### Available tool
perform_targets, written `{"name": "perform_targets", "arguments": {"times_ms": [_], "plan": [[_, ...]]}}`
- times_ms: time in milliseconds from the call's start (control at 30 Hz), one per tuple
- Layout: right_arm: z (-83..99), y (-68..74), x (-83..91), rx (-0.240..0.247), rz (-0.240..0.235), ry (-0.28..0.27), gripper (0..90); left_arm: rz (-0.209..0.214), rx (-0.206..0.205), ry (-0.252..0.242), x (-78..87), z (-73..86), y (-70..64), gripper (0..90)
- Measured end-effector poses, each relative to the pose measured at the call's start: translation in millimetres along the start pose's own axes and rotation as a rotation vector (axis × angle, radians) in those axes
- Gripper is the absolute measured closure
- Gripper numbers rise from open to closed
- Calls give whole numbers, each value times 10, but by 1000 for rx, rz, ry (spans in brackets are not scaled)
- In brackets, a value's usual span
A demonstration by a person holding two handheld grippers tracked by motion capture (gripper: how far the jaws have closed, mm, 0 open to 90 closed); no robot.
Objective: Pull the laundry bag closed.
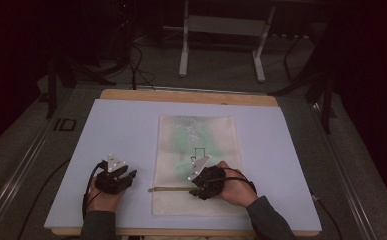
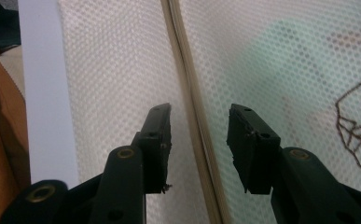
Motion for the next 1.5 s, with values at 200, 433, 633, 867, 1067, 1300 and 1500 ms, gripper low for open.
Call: {"name": "perform_targets", "arguments": {"times_ms": [200, 433, 633, 867, 1067, 1300, 1500], "plan": [[-90, 24, -41, 13, -8, 2, 598, 1, 1, -1, 2, 0, 3, 602], [-205, 47, -99, 33, -16, -6, 598, -1, 2, -3, 6, -1, 5, 601], [-297, 73, -138, 39, -23, -9, 597, 0, 3, -5, 8, -3, 5, 600], [-384, 92, -180, 50, -33, -7, 597, 0, 2, -4, 9, -3, 4, 600], [-466, 97, -218, 61, -30, -16, 598, 1, 5, -7, 11, -3, 7, 598], [-563, 122, -273, 73, -29, -15, 618, 1, 5, -8, 10, -4, 6, 596], [-637, 154, -310, 84, -38, -24, 658, 2, 6, -9, 11, -5, 6, 592]]}}
Point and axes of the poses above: each handheld gripper's, and its own axes: x roughly backward along the jaws, z roughly out of its underside, y roughly to its left, the point moved 8 cm from there along -x, roughly forward along the jaws, and after that the axes turned 8 degrees about y, right-handed, at the moved point
